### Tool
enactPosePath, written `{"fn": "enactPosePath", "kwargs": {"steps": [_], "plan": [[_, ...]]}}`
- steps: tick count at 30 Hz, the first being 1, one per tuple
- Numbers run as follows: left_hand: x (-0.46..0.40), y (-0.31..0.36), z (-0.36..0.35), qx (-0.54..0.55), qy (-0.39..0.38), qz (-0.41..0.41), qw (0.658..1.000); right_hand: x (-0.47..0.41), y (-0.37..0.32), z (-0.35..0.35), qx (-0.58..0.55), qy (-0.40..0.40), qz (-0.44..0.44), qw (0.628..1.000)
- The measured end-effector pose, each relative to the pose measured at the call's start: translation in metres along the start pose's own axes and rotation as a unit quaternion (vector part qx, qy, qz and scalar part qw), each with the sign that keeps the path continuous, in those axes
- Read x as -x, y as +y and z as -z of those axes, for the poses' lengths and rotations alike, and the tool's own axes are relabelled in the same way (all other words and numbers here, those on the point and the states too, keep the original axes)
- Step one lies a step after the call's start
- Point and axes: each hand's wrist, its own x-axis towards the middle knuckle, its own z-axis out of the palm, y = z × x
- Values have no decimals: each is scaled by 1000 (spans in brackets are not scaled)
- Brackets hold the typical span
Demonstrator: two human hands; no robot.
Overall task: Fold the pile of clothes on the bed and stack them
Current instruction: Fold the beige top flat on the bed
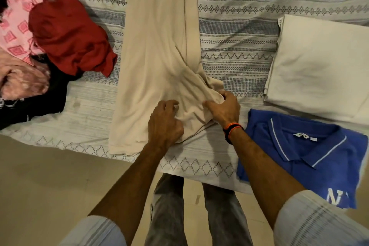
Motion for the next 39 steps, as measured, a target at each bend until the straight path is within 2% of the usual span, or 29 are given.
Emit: {"fn": "enactPosePath", "kwargs": {"steps": [3,5,8,10,13,20,28,31,35,39], "plan": [[-32,22,1,70,77,-62,993,-3,-2,0,-16,-9,-16,1000],[-58,37,4,59,85,-98,990,-5,0,2,-22,-5,-12,1000],[-93,57,12,-38,31,-121,992,-3,6,4,-12,-12,11,1000],[-110,68,15,-117,-34,-90,988,-3,10,5,0,-19,24,1000],[-123,82,16,-201,-73,-59,975,-1,11,7,-4,-24,38,999],[-134,108,23,-275,-131,-23,952,-2,16,8,-2,-44,43,998],[-144,119,35,-266,-130,-27,955,-1,19,9,-29,-49,26,998],[-144,119,35,-220,-140,-3,965,-1,20,8,-34,-49,22,998],[-148,123,35,-143,-97,13,985,-2,23,8,-44,-56,13,997],[-153,121,37,-175,-182,0,968,-2,23,9,-57,-61,7,996]]}}
